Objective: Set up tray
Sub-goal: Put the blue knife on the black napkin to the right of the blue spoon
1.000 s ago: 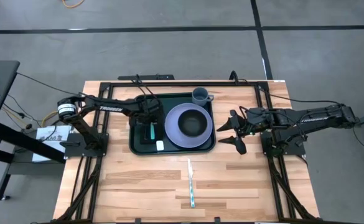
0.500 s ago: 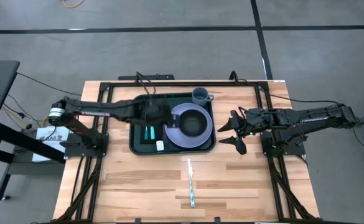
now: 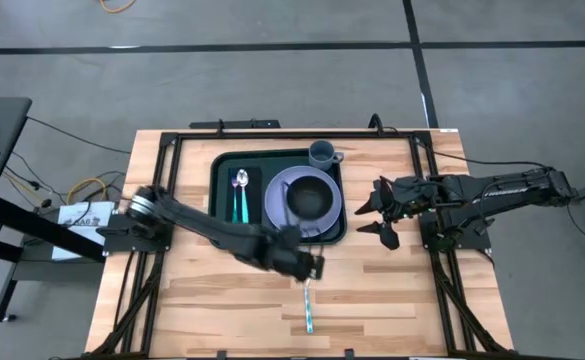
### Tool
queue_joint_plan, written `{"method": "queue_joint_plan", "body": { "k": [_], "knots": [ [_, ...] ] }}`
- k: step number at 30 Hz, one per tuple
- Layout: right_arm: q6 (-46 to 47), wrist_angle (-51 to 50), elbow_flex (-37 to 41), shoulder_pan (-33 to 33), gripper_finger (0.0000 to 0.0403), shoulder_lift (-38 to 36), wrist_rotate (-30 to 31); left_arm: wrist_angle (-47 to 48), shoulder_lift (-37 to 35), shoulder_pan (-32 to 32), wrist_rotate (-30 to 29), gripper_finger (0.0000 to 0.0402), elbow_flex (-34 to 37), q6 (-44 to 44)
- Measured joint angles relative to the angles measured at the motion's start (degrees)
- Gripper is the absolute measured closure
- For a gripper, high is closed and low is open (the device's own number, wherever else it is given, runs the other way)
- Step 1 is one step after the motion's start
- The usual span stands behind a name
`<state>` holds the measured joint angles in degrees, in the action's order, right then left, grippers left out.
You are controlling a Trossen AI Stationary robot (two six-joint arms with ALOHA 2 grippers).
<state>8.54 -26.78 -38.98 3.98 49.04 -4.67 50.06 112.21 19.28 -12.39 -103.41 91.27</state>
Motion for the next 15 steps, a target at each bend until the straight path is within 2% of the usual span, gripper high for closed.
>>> {"method": "queue_joint_plan", "body": {
  "k": [6,11,15],
  "knots": [
    [-0.02,-1.18,0.0,0.1,0.0173,0.0,-0.15,2.29,9.34,1.95,4.89,0.028,-5.59,6.36],
    [-0.94,-1.78,0.0,0.1,0.0173,0.01,-0.37,1.54,13.61,2.9,5.44,0.0272,-6.36,12.9],
    [-1.55,-1.76,0.0,0.1,0.0173,0.0,-1.1,1.22,15.42,3.08,8.08,0.0261,-6.41,15.5]
  ]
}}
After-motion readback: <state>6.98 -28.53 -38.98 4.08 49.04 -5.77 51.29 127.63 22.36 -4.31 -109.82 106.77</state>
